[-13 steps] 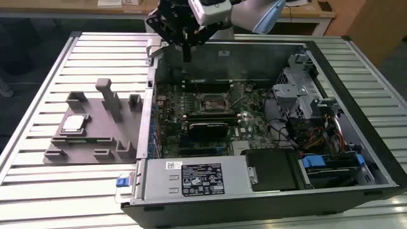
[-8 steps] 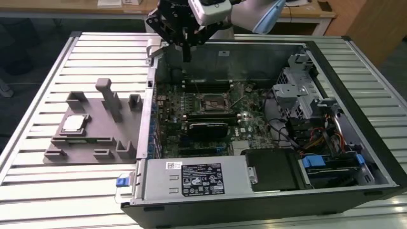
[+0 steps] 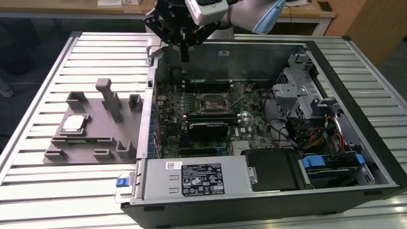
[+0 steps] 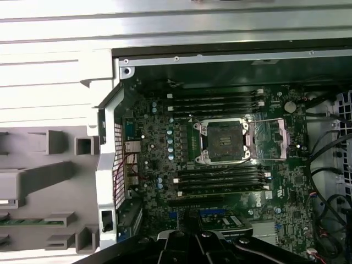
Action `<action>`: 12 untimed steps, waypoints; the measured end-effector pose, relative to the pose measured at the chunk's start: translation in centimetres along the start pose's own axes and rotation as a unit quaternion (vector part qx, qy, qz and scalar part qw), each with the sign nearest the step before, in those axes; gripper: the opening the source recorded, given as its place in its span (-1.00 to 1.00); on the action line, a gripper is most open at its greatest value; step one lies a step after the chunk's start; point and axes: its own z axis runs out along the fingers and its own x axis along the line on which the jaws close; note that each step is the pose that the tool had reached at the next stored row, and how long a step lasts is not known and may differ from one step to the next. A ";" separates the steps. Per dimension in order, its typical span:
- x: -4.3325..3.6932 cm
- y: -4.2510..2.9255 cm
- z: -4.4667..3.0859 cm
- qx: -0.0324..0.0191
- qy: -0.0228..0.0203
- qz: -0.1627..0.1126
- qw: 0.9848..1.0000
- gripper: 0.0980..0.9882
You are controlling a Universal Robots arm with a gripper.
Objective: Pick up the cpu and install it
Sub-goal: 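Reach for the cpu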
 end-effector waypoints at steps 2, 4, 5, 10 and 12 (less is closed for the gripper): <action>0.12 -0.01 0.00 0.000 0.000 0.000 1.000 -0.98; 0.23 -0.02 -0.01 0.000 0.000 0.000 1.000 -0.98; 0.29 -0.02 -0.01 0.000 0.000 0.000 1.000 -0.98; 0.68 -0.05 -0.02 0.000 0.000 0.000 1.000 -0.98; 0.85 -0.06 -0.02 0.000 0.000 0.000 1.000 -0.98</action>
